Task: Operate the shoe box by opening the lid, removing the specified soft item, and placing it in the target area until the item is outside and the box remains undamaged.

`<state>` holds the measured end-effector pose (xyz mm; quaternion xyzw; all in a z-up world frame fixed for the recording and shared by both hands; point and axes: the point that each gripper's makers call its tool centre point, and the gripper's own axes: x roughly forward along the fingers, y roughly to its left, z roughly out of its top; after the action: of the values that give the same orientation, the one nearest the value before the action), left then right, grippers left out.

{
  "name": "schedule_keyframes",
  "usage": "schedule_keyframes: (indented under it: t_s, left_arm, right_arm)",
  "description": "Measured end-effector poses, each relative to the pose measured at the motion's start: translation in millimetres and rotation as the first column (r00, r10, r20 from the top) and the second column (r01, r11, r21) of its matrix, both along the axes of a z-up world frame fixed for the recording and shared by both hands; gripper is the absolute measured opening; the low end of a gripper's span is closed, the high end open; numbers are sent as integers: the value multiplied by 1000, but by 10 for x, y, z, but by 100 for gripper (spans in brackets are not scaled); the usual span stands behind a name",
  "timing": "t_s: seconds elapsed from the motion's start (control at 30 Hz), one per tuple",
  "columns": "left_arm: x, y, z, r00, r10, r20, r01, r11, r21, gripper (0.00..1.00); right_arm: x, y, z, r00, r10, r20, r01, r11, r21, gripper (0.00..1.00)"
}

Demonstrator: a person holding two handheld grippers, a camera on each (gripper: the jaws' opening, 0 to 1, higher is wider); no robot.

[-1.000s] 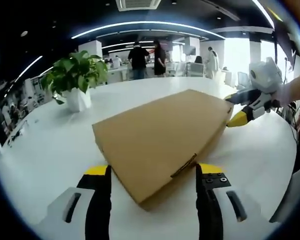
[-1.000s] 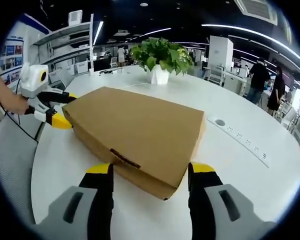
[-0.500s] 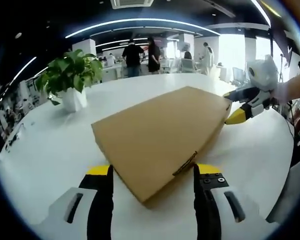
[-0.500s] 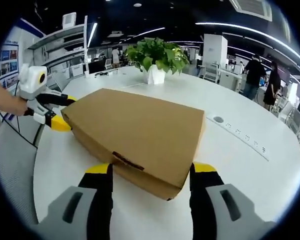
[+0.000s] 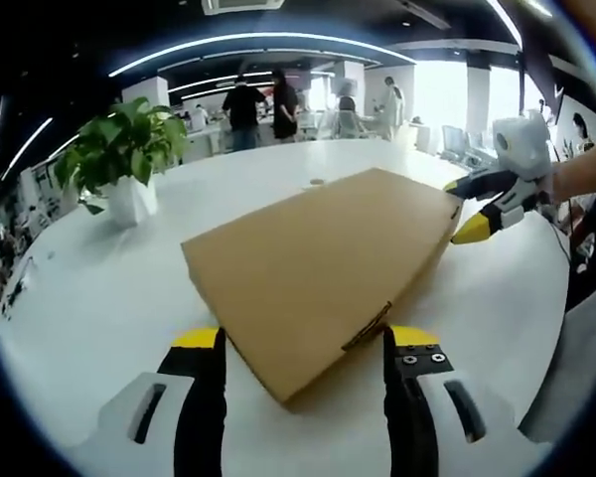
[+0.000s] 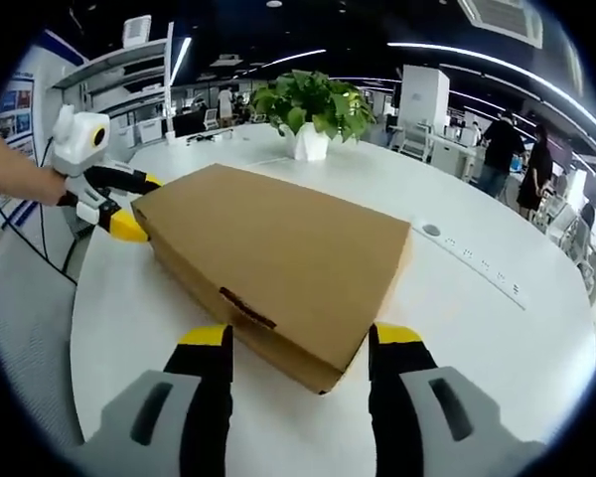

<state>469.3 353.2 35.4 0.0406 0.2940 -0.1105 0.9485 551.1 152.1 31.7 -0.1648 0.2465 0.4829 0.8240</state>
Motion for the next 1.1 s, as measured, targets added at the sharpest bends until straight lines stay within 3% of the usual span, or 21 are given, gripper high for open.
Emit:
schedule_keyframes:
  t_s: [0.37,1.1]
  left_arm:
    - [-41,91,-1,995,-92,-35,92,996,-3,64]
    - [-156,166,-3,984,-166,-63,166,986,-16,62]
  right_arm:
    - [-226,9,28,998,-58,-17,58,998,22,49]
    - [-481,31,60,995,-92,-29,93,995,34,46]
